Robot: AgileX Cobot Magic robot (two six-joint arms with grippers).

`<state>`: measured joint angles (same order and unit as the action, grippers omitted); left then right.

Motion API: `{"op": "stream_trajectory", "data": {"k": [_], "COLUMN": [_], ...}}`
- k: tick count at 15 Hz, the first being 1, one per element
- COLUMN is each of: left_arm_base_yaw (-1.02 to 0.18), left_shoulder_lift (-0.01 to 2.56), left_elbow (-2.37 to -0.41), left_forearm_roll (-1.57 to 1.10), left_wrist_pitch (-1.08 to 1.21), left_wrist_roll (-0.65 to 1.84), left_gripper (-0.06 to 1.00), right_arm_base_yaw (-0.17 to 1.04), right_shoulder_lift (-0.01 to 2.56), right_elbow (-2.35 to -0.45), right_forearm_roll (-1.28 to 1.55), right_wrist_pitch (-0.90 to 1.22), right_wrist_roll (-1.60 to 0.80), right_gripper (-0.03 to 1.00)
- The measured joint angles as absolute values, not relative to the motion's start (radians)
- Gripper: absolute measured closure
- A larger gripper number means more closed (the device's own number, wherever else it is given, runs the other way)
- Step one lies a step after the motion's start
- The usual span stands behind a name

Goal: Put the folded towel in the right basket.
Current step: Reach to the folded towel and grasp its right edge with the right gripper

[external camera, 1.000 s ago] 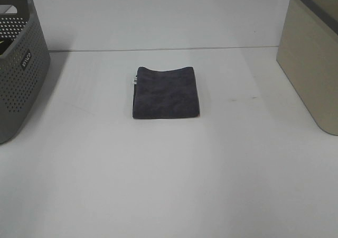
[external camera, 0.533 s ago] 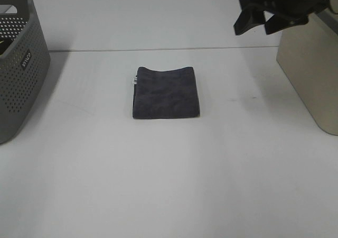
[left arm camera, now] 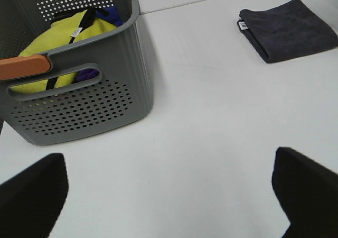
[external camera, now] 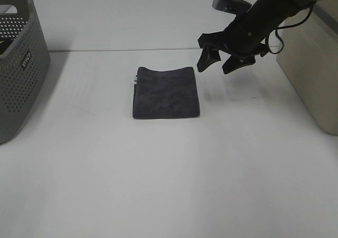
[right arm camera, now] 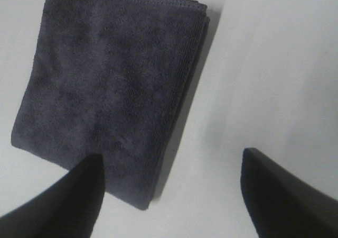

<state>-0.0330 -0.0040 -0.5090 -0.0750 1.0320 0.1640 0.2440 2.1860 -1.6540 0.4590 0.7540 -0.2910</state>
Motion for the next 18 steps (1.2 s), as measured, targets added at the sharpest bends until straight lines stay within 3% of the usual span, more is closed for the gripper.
{"op": "stream_trajectory", "data": {"k": [6, 12, 14, 16, 18], "left_arm_base_yaw": [-0.033, -0.033, -0.033, -0.033, -0.033], "left_shoulder_lift": [-0.004, -0.004, -0.004, -0.004, -0.004], "left_elbow": [-0.509, -0.509, -0.509, -0.509, -0.509], "left_forearm_roll": [-0.075, -0.075, -0.075, -0.075, -0.075], "left_wrist_pitch": [1.032, 1.032, 1.032, 1.032, 1.032], "left_wrist_roll": [0.164, 0.164, 0.164, 0.164, 0.164], "left_gripper": [-0.04, -0.04, -0.04, -0.04, -0.04], "right_arm_base_yaw": [0.224, 0.226, 0.248, 0.256, 0.257], "right_shoulder_lift": [2.437, 2.513, 2.526, 2.530, 2.530], "right_elbow": [-1.912, -1.940, -1.940, -1.940, -1.940], "right_forearm_roll": [0.546, 0.688, 0.712, 0.709, 0.707], "right_wrist_pitch": [0.902, 0.923, 0.914, 0.906, 0.908], "right_wrist_roll": [-0.287, -0.337, -0.368, -0.371, -0.371], "right_gripper": [0.29, 0.33, 0.52, 0.83, 0.90]}}
